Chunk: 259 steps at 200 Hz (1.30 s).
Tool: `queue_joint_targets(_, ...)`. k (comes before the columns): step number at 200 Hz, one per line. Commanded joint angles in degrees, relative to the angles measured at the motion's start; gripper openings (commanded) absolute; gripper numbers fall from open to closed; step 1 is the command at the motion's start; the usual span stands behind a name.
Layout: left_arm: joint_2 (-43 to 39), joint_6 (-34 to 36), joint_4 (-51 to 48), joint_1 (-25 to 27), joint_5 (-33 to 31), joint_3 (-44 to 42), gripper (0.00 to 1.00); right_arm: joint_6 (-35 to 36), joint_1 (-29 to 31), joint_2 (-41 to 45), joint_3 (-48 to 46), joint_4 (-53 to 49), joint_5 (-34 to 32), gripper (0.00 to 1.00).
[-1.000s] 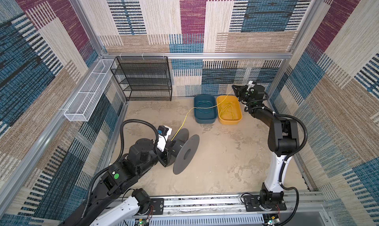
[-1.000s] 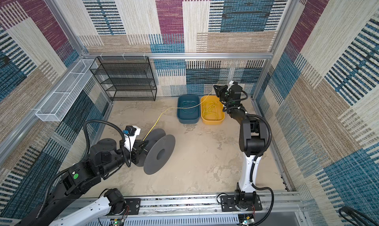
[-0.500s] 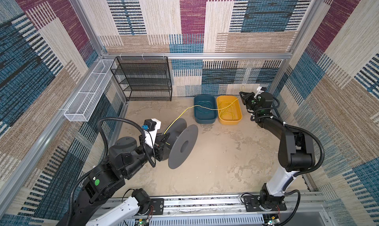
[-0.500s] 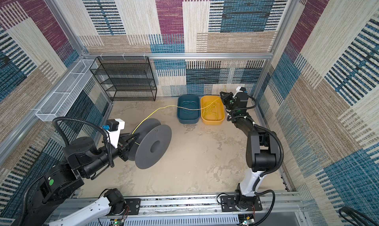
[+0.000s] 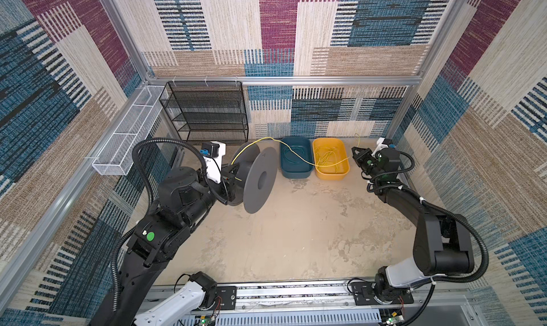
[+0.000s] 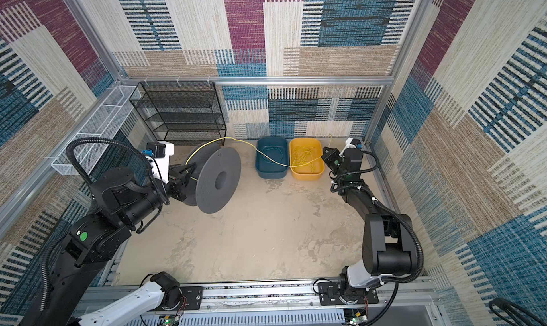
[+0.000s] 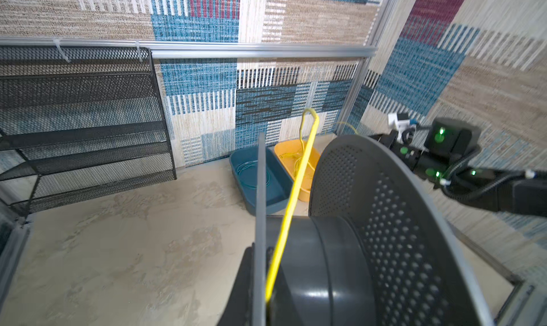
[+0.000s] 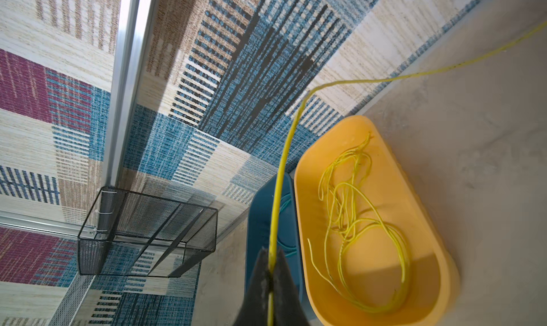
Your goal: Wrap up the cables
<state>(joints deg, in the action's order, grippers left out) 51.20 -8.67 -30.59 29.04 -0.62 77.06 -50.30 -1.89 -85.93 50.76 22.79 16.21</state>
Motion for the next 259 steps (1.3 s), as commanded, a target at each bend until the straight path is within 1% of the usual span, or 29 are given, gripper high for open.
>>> queue_joint_targets(1, 1.87, -5.62, 12.12, -2.29, 6.54, 2.11, 0.0, 2.16, 0.04, 1.68, -2.12, 0.86, -1.45, 0.0)
queue_joint_targets(17, 3.22, -7.58, 15.16, -3.9, 7.48, 2.63, 0.0, 2.4, 0.17, 3.45, -4.35, 0.98, -1.3, 0.0)
queue_joint_targets(46, 5.48, -11.41, 20.16, -8.14, 5.88, 3.32, 0.0, 3.16, 1.99, 7.09, -8.09, 0.74, -1.6, 0.0)
queue_joint_targets(76, 8.98, -16.17, 26.52, -11.43, 4.07, 3.06, 0.0, 5.05, 7.07, 9.87, -9.08, -1.47, -4.73, 0.0)
queue_joint_targets(105, 12.23, -19.73, 32.42, -12.35, -0.11, 1.86, 0.0, 7.06, 12.85, 13.36, -10.19, -3.85, -9.57, 0.0)
queue_joint_targets(118, 13.41, -21.51, 35.36, -12.47, -3.11, 0.99, 0.0, 7.5, 14.79, 15.14, -11.08, -4.69, -12.0, 0.0)
queue_joint_targets(143, 16.01, -24.67, 40.19, -12.43, -7.58, -0.32, 0.0, 8.12, 18.31, 17.85, -11.61, -6.8, -14.47, 0.0)
queue_joint_targets(170, 19.57, -26.47, 42.12, -12.34, -9.91, 0.02, 0.0, 8.88, 21.65, 20.64, -11.39, -8.66, -16.7, 0.0)
queue_joint_targets(196, 22.79, -24.49, 42.19, -10.89, -13.97, 1.04, 0.0, 10.83, 26.06, 23.05, -8.86, -11.43, -18.81, 0.0)
queue_joint_targets(205, 23.94, -22.42, 42.02, -9.91, -15.13, 1.73, 0.0, 11.33, 27.52, 23.79, -7.69, -12.37, -19.26, 0.0)
queue_joint_targets(221, 25.85, -18.6, 41.53, -7.56, -19.0, 2.8, 0.0, 12.06, 30.08, 25.24, -6.06, -13.23, -19.98, 0.0)
queue_joint_targets(248, 29.33, -11.32, 40.66, -4.54, -27.05, 4.89, 0.0, 13.42, 34.3, 26.32, -2.45, -14.92, -20.34, 0.0)
queue_joint_targets(259, 30.93, -9.0, 40.05, -3.7, -29.24, 5.93, 0.0, 14.12, 36.07, 26.63, -1.08, -15.18, -20.66, 0.0)
